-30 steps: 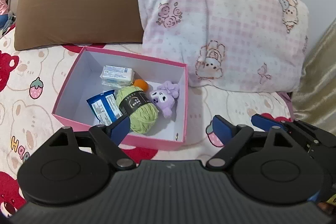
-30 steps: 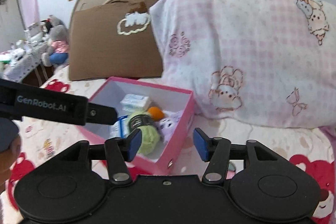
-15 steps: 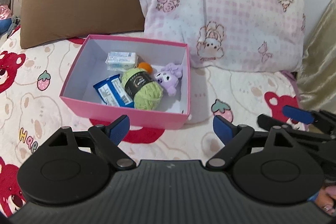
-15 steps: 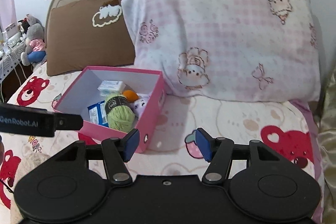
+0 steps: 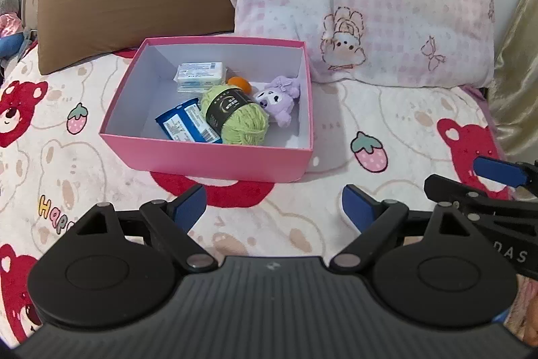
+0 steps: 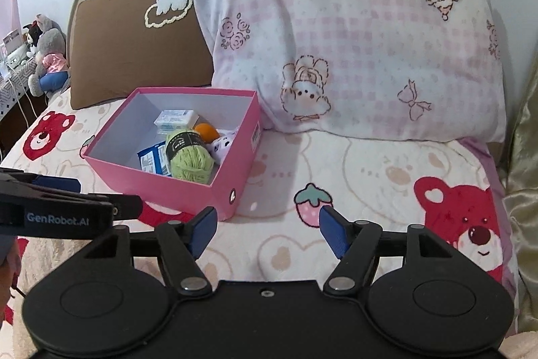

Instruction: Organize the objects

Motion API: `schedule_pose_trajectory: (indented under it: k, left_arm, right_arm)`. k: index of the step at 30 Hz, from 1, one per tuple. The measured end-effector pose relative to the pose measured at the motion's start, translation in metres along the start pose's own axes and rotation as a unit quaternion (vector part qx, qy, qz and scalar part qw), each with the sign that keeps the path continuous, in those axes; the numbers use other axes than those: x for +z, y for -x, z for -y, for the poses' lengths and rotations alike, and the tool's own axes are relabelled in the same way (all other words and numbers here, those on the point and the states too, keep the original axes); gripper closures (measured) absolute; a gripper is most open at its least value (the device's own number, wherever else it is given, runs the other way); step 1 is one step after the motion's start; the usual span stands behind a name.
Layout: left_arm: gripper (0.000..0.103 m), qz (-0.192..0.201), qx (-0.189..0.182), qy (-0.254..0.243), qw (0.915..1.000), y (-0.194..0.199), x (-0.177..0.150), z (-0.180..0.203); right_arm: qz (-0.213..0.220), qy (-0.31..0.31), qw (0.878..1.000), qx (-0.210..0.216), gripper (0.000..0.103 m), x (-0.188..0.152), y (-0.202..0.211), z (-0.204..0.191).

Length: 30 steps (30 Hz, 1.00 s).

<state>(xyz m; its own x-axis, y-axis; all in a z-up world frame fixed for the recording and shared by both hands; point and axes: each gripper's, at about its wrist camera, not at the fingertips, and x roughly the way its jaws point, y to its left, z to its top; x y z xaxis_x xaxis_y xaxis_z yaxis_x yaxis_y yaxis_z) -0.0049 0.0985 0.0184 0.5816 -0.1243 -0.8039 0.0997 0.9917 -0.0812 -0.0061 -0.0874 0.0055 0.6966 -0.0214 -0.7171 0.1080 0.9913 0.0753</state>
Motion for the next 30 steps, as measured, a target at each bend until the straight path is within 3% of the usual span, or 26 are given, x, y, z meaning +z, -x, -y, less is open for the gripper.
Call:
schedule_pose_trajectory:
  k: [4,13,20,30]
  left_arm:
    - [0.014,-0.001,0.008,0.001,1.0000,0.000,-0.003,0.000]
    - [0.000,0.014,0.003,-0.001,0.9999,0.005,-0.006,-0.003]
    - [0.000,-0.036,-0.001,0.008,0.9993,-0.006,-0.004,-0.006]
    - [0.000,-0.033,0.005,0.022,0.9992,-0.002,-0.007,-0.006]
  right_arm:
    - [-0.001,-0.001,1.000,0.005,0.025,-0.003,0.001,-0.003]
    - [-0.025,-0.017,0.999,-0.028,0.021,-0.006,-0.001,0.000]
    - [-0.035,-0.036,0.998,-0.039,0.021,-0.007,0.004,0.003]
    - [-0.031,-0.027,0.998,-0.048,0.015,-0.005,0.011,-0.002]
